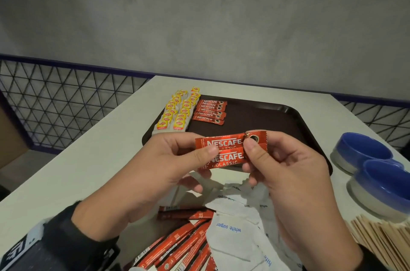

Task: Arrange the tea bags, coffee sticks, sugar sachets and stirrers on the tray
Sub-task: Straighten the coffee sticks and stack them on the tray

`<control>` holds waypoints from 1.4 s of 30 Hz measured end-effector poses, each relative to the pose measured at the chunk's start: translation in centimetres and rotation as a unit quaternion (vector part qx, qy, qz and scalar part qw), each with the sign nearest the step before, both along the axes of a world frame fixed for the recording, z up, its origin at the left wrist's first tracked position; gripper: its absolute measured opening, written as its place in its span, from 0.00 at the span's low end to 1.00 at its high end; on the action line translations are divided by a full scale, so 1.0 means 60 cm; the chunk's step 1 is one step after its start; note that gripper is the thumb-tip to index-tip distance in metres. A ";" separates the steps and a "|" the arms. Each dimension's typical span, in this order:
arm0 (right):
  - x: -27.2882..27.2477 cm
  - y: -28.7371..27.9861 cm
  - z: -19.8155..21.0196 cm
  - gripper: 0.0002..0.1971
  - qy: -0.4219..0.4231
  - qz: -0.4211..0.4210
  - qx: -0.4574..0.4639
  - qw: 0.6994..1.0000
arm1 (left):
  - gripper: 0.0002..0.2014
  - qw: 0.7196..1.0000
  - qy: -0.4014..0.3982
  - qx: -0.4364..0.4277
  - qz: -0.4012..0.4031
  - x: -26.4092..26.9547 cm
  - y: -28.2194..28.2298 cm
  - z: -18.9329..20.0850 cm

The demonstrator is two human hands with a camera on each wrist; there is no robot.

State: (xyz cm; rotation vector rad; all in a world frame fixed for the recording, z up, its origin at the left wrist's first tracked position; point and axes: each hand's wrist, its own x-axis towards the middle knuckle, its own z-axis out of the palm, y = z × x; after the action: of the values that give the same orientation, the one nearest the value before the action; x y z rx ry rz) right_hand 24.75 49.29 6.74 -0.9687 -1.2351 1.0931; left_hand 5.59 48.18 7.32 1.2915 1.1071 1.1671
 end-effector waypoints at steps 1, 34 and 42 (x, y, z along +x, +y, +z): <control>0.001 0.001 -0.001 0.04 0.003 -0.004 0.000 1.000 | 0.10 1.000 -0.002 0.006 0.007 0.000 0.001 0.000; -0.034 0.209 0.099 0.09 -0.436 0.169 -0.042 0.883 | 0.13 0.977 -0.043 0.015 0.208 -0.071 0.050 -0.003; -0.069 0.338 0.024 0.09 -0.524 0.123 -0.103 0.837 | 0.07 0.969 -0.070 0.013 0.235 -0.098 0.065 0.000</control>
State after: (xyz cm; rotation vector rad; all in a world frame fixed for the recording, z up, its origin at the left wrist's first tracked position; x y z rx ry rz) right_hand 20.58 69.58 8.17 -1.7236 -2.1981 0.8804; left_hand -0.28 52.06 7.30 0.9701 1.3355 1.6008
